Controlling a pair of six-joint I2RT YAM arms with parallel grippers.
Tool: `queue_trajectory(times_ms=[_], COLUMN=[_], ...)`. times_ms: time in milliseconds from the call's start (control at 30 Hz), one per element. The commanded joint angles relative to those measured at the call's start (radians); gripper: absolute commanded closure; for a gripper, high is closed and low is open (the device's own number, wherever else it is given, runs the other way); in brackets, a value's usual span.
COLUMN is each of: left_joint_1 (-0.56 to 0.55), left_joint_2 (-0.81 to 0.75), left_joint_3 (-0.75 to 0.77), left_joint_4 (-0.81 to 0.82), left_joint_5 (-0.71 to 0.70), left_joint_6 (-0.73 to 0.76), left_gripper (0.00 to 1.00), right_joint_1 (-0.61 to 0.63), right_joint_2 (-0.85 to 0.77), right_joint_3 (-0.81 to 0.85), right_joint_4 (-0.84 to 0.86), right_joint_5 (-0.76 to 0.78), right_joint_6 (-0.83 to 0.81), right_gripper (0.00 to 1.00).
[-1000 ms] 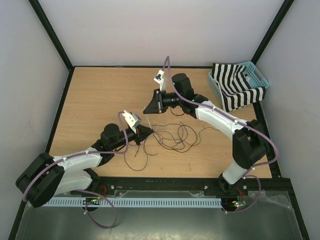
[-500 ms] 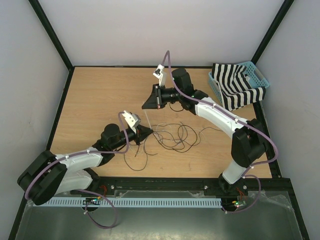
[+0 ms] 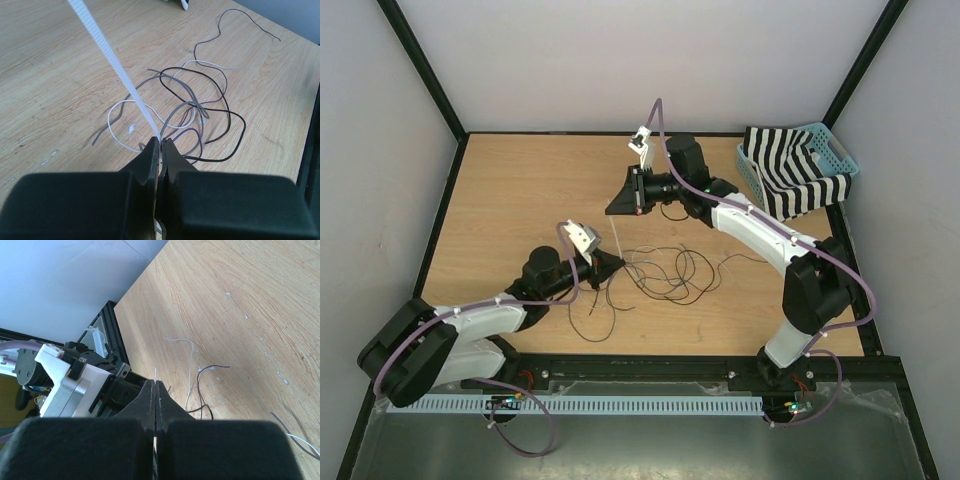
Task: Zip-tie the wires
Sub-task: Tie the cable at the center of the board, then adjust the cable.
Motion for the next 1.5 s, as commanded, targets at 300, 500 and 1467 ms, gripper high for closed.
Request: queue_trajectory(times_ms=[300, 500, 1467], left_joint_1=[0.108, 0.127, 0.295], left_joint_2=[-0.053, -0.129, -0.201], left_joint_3=[0.022, 0.091, 0.267], left_joint_4=[-0.12, -0.235, -0.55], left_joint_5=[0.061, 0.076, 0.376], left_joint_6=[-0.127, -0.14, -0.257], left_gripper=[1.0, 1.0, 1.0], right_joint_1=[-0.057, -0.064, -0.064], right_joint_2=[-0.21, -0.416, -0.311], right_joint_3=[-0.07, -0.237, -0.488], right_joint_4=[0.025, 0.05, 0.169], right_joint_5=[0.16, 0.419, 0.384], right_joint_6=[-0.178, -0.309, -0.534], right_gripper=[0.4, 0.16, 0.42])
